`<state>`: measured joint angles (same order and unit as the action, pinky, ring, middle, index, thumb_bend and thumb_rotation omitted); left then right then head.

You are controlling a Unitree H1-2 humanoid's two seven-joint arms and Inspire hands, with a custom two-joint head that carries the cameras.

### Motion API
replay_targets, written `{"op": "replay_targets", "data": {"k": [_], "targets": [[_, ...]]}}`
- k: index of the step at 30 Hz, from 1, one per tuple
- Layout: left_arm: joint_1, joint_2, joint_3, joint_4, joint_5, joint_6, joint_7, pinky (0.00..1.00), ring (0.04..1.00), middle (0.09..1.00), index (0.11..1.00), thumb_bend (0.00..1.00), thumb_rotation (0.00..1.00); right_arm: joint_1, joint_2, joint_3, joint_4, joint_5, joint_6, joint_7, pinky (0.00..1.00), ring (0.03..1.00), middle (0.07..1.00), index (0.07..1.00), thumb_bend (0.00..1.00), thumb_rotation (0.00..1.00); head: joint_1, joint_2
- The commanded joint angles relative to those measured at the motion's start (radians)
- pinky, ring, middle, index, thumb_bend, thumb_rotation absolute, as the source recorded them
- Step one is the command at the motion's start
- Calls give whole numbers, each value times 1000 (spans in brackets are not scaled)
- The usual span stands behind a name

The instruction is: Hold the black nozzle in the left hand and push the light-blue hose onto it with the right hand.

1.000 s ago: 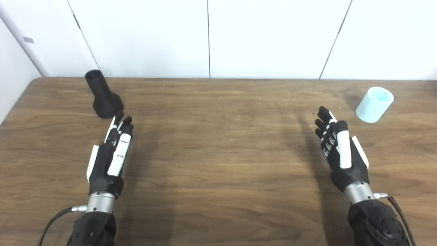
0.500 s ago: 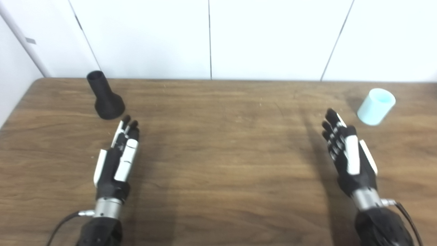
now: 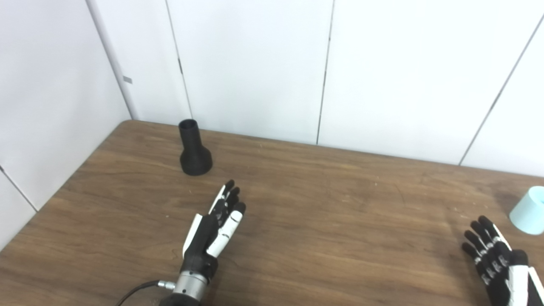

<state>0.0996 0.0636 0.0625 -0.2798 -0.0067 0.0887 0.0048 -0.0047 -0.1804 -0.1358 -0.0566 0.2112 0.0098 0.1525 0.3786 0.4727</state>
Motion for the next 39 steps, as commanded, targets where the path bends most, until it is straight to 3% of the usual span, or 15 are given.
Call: {"op": "replay_targets", "data": {"k": [1, 9, 23, 26, 33, 39], "targets": [[3, -26, -6, -6, 16, -50, 18, 982, 984, 970, 980, 382, 710, -11, -23, -21, 20, 29, -33, 16, 932, 948, 952, 955, 593, 1000, 12, -9], [-2, -36, -27, 26, 36, -72, 49, 958, 978, 965, 976, 391, 704, -22, -45, -28, 88, 103, -79, 95, 1000, 1000, 989, 984, 570, 1000, 33, -44], [-11, -26, -26, 36, 50, -84, 55, 965, 981, 965, 978, 396, 695, -33, -52, -33, 131, 95, -120, 111, 1000, 1000, 997, 992, 549, 1000, 42, -47], [-22, -10, -11, 12, 60, -58, 60, 986, 986, 964, 975, 448, 620, -36, -49, -32, 138, 94, -126, 111, 1000, 1000, 997, 993, 541, 1000, 40, -44], [-65, 19, 53, -64, 155, -5, 109, 937, 946, 937, 956, 671, 316, -45, -36, -25, 148, 84, -134, 105, 1000, 1000, 991, 986, 552, 1000, 23, -39], [-109, 39, 113, -110, 158, 18, 121, 950, 945, 927, 945, 729, 215, -54, -29, -25, 163, 83, -135, 102, 981, 1000, 981, 976, 574, 1000, 4, -35]]}}
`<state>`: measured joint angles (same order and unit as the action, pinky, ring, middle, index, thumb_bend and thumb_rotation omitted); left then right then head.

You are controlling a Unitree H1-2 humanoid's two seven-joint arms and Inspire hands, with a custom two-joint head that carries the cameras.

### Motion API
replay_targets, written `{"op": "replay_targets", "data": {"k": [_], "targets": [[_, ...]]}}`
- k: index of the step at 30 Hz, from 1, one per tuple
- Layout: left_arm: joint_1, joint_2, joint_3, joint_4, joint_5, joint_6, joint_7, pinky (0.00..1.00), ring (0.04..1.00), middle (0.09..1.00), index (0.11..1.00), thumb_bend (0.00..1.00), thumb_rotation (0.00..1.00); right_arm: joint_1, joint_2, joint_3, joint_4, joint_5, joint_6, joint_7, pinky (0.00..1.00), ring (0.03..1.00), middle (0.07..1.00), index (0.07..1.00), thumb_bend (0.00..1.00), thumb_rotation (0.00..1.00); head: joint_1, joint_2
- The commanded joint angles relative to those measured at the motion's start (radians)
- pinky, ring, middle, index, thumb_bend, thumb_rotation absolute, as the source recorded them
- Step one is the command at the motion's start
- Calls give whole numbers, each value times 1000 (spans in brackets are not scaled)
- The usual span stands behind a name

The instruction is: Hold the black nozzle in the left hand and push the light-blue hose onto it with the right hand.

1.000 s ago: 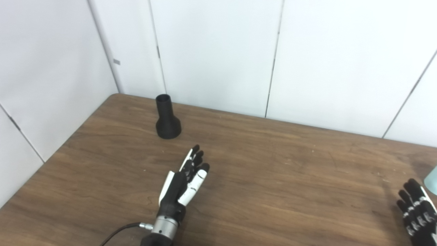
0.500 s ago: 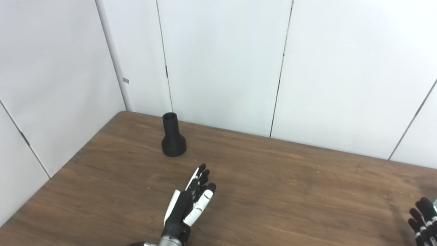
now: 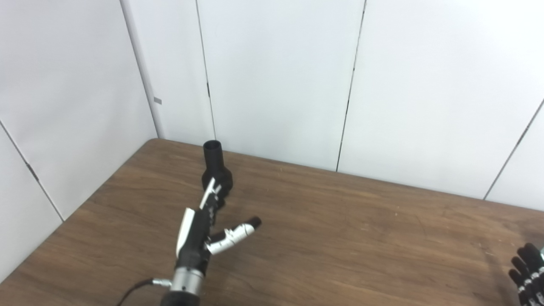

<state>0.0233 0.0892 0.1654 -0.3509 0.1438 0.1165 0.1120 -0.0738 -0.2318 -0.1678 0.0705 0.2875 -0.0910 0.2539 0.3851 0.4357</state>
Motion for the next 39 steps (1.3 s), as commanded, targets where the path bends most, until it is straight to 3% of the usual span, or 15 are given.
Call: {"op": "replay_targets", "data": {"k": [1, 9, 15, 20, 28, 34, 39], "targets": [[-37, 16, 16, -41, 4, -9, 14, 961, 954, 933, 943, 728, 198, 15, 24, 7, 33, 6, -32, -1, 977, 998, 979, 973, 578, 1000, -3, 1], [-84, 51, 59, -52, 23, 20, 13, 991, 972, 950, 941, 756, 155, 11, 27, 7, 35, -3, -33, -11, 967, 983, 975, 967, 601, 1000, 2, -2], [-126, 114, 91, -44, 110, 70, 36, 967, 963, 938, 934, 778, 199, 8, 29, 10, 44, -7, -40, -13, 964, 981, 974, 966, 601, 1000, 3, -3], [-170, 157, 96, 7, 200, 101, 58, 997, 995, 955, 929, 792, 216, 6, 29, 12, 42, -5, -37, -10, 959, 976, 971, 963, 591, 1000, 6, -2], [-236, 225, 107, 125, 236, 133, 54, 1000, 1000, 965, 926, 815, 247, 2, 24, 14, 54, -8, -41, -3, 953, 971, 968, 960, 600, 1000, 8, 2], [-268, 249, 95, 188, 230, 163, 51, 1000, 1000, 971, 952, 823, 258, 0, 18, 16, 61, -7, -45, 3, 948, 968, 966, 957, 609, 1000, 5, 5], [-314, 329, 22, 320, 317, 205, 25, 1000, 1000, 993, 979, 905, 351, 0, 11, 16, 59, -3, -42, 12, 947, 968, 966, 957, 614, 1000, 3, 10]]}}
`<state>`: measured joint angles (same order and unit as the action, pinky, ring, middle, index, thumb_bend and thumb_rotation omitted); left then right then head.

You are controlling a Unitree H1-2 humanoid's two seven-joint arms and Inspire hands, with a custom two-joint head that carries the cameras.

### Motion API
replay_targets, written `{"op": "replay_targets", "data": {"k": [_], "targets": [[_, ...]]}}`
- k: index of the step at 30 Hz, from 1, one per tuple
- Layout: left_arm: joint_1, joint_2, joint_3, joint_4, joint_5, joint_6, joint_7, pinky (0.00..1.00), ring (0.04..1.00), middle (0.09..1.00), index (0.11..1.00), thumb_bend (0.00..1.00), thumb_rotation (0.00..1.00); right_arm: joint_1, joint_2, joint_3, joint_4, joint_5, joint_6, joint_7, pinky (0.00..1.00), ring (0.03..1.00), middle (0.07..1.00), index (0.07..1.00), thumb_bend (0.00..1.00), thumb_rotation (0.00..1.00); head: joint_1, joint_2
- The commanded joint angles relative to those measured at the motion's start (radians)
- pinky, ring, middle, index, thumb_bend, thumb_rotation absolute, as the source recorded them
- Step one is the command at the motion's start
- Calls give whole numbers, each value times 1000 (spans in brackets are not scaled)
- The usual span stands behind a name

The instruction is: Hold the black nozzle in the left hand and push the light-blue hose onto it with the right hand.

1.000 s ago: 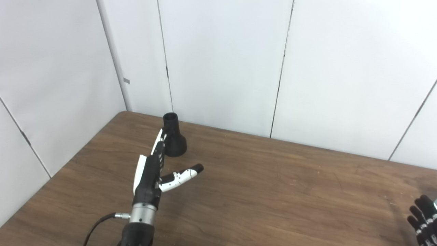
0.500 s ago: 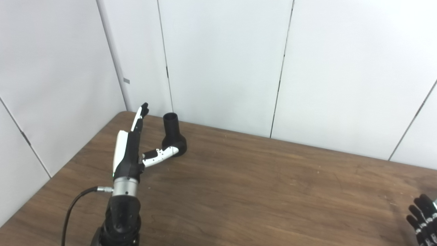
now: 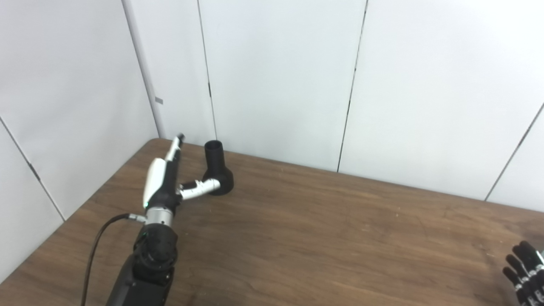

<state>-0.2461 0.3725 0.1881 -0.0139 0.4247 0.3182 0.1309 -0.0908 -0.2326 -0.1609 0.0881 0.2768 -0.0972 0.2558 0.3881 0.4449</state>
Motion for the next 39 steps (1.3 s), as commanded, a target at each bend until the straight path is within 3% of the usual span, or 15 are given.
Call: {"op": "replay_targets", "data": {"k": [1, 6, 11, 26, 39], "targets": [[-48, 54, -10, -9, 44, 15, 3, 1000, 1000, 995, 979, 916, 362, 17, 12, 9, 43, 7, -37, 11, 947, 968, 966, 957, 614, 1000, 0, 1], [-107, 92, -53, 111, 56, 87, -30, 1000, 1000, 1000, 971, 969, 423, 14, 9, 10, 43, 5, -36, 17, 950, 968, 967, 959, 613, 1000, 2, 5], [-136, 105, -73, 168, 48, 110, -40, 1000, 1000, 1000, 958, 982, 441, 14, 8, 11, 30, 0, -29, 16, 950, 966, 966, 959, 614, 1000, -2, 8], [-252, 143, -116, 363, 24, 75, -55, 1000, 1000, 1000, 934, 991, 448, 13, 8, 14, 16, -39, -35, 3, 946, 954, 965, 965, 657, 993, -11, 13], [-298, 143, -162, 445, 6, 27, -73, 1000, 1000, 994, 916, 999, 442, 23, 21, 24, -20, -78, -24, -28, 937, 950, 968, 973, 662, 991, -31, 22]]}}
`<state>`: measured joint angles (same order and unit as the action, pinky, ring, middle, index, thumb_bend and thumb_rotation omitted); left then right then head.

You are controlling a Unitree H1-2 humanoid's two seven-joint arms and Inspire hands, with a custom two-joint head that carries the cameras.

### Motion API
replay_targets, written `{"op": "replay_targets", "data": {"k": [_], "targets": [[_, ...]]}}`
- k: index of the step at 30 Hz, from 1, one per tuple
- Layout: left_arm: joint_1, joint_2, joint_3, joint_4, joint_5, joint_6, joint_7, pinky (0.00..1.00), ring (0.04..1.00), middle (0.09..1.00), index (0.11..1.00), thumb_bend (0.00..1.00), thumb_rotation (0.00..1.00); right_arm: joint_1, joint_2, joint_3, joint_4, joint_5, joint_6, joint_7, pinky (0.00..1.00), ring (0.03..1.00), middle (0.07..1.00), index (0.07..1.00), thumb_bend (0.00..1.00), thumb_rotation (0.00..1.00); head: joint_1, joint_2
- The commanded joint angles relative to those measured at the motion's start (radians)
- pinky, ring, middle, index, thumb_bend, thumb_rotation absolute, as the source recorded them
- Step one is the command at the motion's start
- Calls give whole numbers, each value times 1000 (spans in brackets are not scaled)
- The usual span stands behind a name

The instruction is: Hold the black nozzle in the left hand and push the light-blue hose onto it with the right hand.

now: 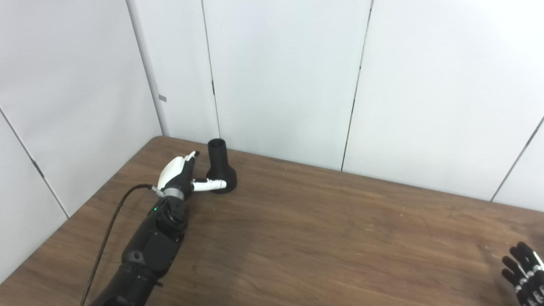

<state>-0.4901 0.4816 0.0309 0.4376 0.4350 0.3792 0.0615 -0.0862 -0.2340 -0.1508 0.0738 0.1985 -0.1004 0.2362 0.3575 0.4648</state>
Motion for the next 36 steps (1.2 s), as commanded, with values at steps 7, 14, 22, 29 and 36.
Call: {"op": "replay_targets", "data": {"k": [7, 14, 22, 29, 36], "targets": [[-73, 26, -34, 25, -11, -39, 1, 1000, 1000, 968, 909, 1000, 425, 33, 35, 14, -18, 3, -12, -19, 940, 952, 959, 966, 656, 998, -4, 7], [-86, 34, -65, 43, -7, -46, -2, 1000, 1000, 964, 908, 986, 391, 38, 40, 15, -22, -1, -4, -31, 938, 950, 955, 965, 651, 1000, -10, 13], [-92, 31, -73, 36, -23, -39, -24, 1000, 1000, 964, 910, 1000, 391, 36, 41, 21, -23, -9, 2, -44, 939, 950, 956, 966, 643, 1000, -9, 17], [-99, 26, -80, 51, -39, -46, -60, 1000, 998, 947, 899, 1000, 374, 29, 38, 24, -10, -11, -1, -45, 937, 950, 956, 964, 626, 1000, -13, 19], [-110, 26, -89, 52, -42, -33, -95, 1000, 997, 939, 897, 1000, 380, 28, 36, 25, -18, -14, 10, -49, 940, 948, 957, 966, 616, 1000, -14, 20]]}}
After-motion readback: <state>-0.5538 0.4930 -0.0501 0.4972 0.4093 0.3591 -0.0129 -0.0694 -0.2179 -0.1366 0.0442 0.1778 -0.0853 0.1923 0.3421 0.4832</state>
